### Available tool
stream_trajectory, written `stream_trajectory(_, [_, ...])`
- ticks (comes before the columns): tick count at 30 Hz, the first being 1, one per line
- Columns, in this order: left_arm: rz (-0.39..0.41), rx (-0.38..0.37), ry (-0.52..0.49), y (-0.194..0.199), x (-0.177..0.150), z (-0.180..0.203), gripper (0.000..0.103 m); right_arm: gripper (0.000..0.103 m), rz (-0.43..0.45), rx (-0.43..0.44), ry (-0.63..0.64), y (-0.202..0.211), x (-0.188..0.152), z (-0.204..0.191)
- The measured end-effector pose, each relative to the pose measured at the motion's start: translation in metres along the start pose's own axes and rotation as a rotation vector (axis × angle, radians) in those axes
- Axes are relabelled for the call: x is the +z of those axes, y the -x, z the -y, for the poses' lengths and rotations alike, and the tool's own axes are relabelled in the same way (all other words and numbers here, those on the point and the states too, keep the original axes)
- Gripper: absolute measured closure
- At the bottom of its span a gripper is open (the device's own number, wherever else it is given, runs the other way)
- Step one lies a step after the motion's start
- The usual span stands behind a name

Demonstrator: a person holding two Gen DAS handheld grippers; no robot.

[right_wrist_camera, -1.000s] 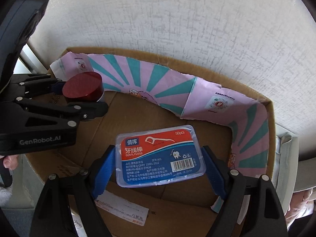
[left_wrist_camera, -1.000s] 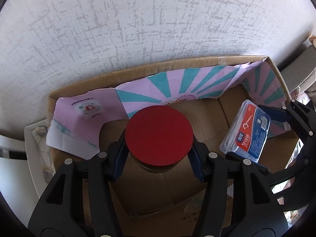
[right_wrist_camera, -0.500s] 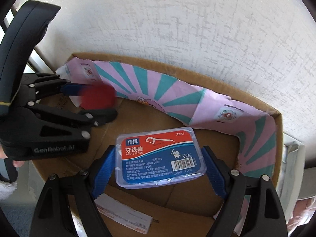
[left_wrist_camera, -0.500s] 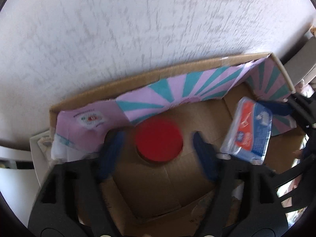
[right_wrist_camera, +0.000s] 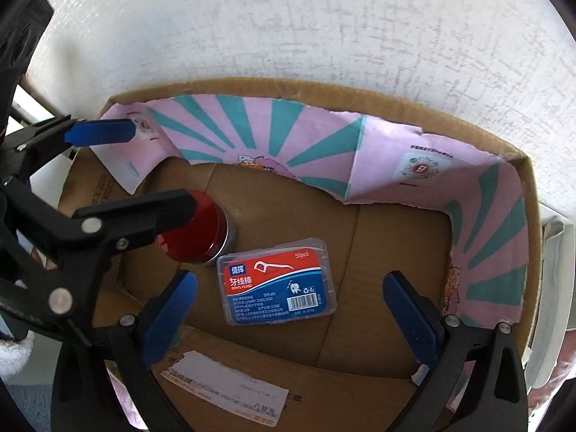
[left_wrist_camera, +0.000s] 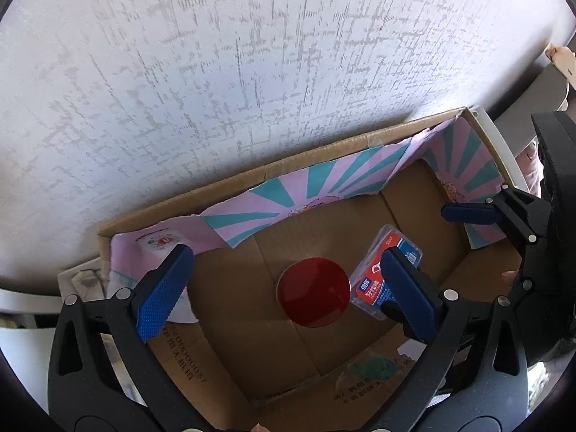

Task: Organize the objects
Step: 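Lift both tools out of the box and back toward the bed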

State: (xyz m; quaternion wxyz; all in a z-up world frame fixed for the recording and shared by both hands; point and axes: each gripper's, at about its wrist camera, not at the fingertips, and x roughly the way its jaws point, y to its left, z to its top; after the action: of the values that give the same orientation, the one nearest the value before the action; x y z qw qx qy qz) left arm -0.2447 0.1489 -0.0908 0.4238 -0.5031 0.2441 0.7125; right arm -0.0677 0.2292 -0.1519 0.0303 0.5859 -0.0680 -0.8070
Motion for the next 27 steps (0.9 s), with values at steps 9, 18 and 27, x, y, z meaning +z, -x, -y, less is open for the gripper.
stream_trajectory(9, [0.053, 0.018, 0.085, 0.023, -0.005, 0.019, 0.000, 0.000, 0.024, 0.004, 0.017, 0.034, 0.010, 0.017])
stream_trajectory(18, [0.147, 0.108, 0.121, 0.072, -0.021, 0.034, 0.000, 0.000, 0.089, -0.040, 0.059, 0.062, 0.011, -0.007])
stream_trajectory(27, [0.276, 0.154, 0.206, 0.138, -0.058, 0.031, 0.000, 0.000, 0.221, -0.089, 0.030, 0.114, -0.007, -0.011])
